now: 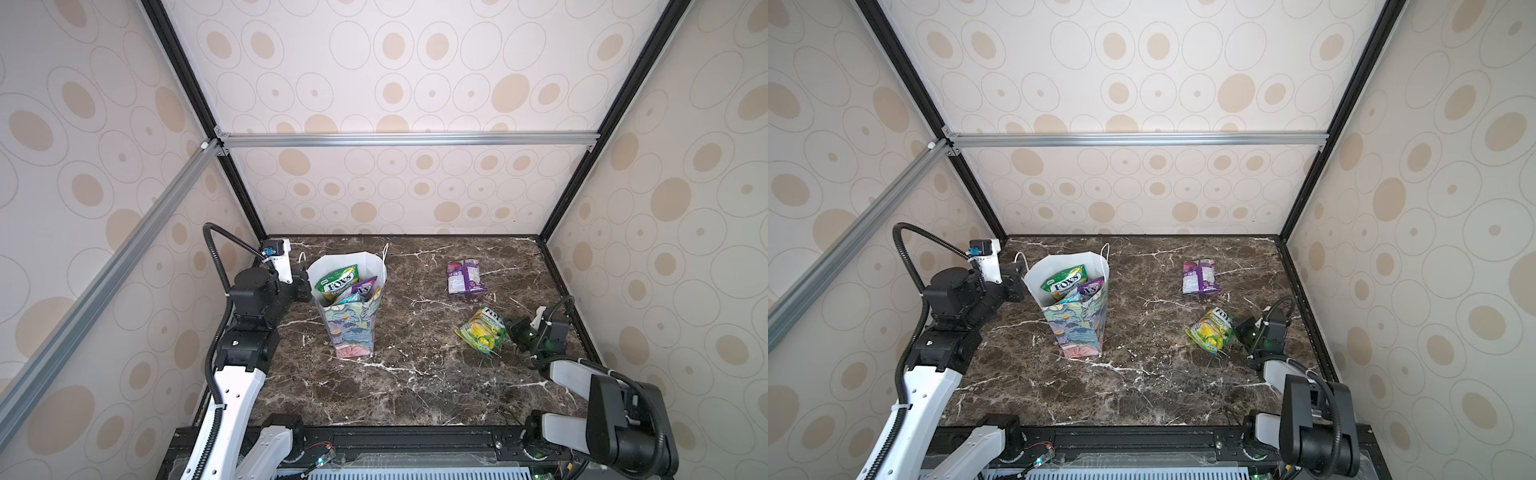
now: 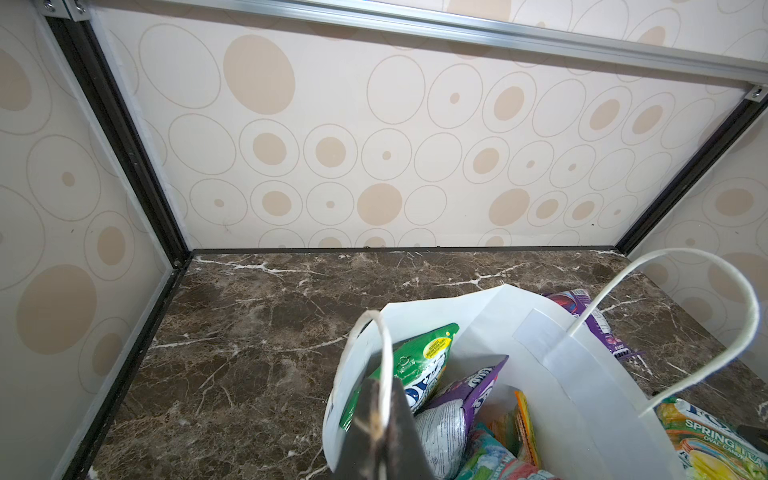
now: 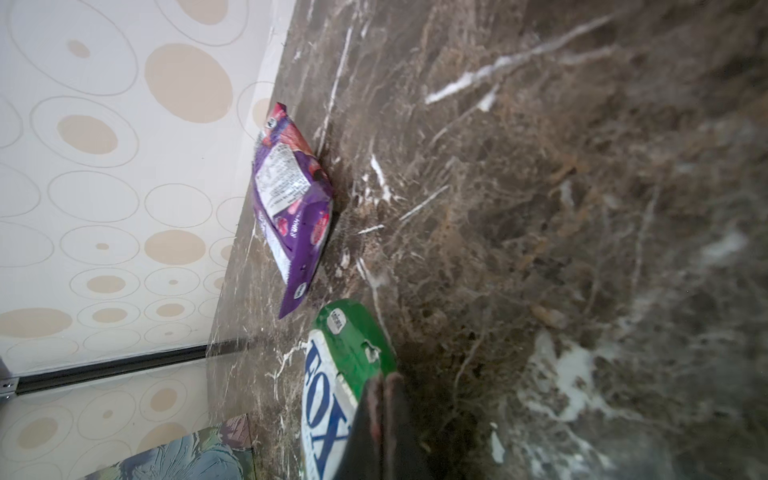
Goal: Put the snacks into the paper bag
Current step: 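Lift the green Fox's bag off the table with the right gripper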
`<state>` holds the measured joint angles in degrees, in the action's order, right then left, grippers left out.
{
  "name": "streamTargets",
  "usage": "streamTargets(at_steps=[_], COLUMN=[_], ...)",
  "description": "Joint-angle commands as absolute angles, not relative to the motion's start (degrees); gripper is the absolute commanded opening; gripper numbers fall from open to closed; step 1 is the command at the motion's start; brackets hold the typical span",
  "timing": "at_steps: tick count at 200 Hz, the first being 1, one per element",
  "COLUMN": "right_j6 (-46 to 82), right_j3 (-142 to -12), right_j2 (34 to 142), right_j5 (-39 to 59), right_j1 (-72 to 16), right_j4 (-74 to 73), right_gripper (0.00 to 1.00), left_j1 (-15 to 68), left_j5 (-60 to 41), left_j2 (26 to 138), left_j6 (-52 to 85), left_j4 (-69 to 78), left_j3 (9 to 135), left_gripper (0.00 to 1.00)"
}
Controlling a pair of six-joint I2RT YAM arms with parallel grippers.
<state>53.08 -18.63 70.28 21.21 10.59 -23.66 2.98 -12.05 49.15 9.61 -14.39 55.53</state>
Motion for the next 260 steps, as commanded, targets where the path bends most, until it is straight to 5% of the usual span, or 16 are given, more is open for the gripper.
streamTargets(at_steps=[1, 175, 260], right_j6=[49.48, 38.15, 28.13], right_j3=[-21.41, -38.48, -56.66], right_j2=[66.60, 53.21, 54.23], right_j5=[21.86, 20.29, 13.44], right_j1=[9.75, -5.82, -22.15], right_j4=[-16.88, 3.41, 12.79], right_gripper=[0.00, 0.00, 0.00], left_j1=[2.72, 2.73, 2.74], left_j5=[-12.07, -11.25, -10.73], left_j2=[47.99, 47.50, 46.70], left_j6=[9.39, 9.62, 9.84], left_j4=[-12.92, -12.64, -11.90], left_j3=[56.25, 56.11, 55.53], left_gripper=[0.06, 0.06, 0.05])
